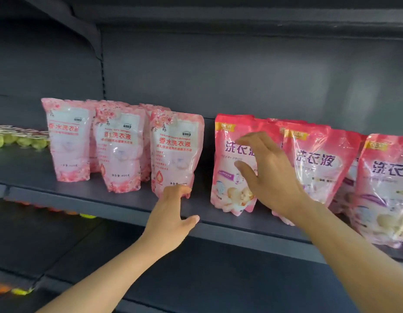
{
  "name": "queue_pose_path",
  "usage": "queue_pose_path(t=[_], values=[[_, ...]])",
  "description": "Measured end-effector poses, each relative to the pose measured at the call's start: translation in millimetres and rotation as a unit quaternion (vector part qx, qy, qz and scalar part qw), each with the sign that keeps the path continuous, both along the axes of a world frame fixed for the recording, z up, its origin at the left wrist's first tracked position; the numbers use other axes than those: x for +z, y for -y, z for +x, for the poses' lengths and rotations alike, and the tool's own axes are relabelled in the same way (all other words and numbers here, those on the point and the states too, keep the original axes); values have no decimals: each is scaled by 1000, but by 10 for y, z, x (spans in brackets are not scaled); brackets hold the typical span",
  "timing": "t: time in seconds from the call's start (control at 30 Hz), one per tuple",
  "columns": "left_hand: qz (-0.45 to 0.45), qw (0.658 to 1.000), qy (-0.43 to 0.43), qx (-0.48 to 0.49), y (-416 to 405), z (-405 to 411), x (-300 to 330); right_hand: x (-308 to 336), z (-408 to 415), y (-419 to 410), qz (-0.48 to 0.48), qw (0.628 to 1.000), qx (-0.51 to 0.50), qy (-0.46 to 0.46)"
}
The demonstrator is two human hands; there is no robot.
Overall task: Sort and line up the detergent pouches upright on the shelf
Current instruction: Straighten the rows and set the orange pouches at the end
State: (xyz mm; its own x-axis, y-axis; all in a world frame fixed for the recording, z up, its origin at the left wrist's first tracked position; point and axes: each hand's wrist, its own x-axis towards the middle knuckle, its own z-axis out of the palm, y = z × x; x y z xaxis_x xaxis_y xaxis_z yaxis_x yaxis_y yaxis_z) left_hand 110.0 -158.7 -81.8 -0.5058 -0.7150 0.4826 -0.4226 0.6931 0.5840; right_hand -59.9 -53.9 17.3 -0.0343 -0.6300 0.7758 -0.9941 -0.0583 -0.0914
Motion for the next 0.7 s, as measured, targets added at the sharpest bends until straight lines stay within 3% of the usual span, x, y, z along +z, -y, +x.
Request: queue_pose_path(t=[0.27, 0.53, 0.7], values=[[-10, 998, 13, 68, 271, 676, 5, -670, 454, 297, 98, 990, 23, 104], [0, 995, -15, 97, 828, 1074, 4, -873, 838, 720, 98, 963, 2, 252], [19, 992, -86, 93, 1300, 1176, 16, -882, 1036, 1029, 83, 928, -43, 360]])
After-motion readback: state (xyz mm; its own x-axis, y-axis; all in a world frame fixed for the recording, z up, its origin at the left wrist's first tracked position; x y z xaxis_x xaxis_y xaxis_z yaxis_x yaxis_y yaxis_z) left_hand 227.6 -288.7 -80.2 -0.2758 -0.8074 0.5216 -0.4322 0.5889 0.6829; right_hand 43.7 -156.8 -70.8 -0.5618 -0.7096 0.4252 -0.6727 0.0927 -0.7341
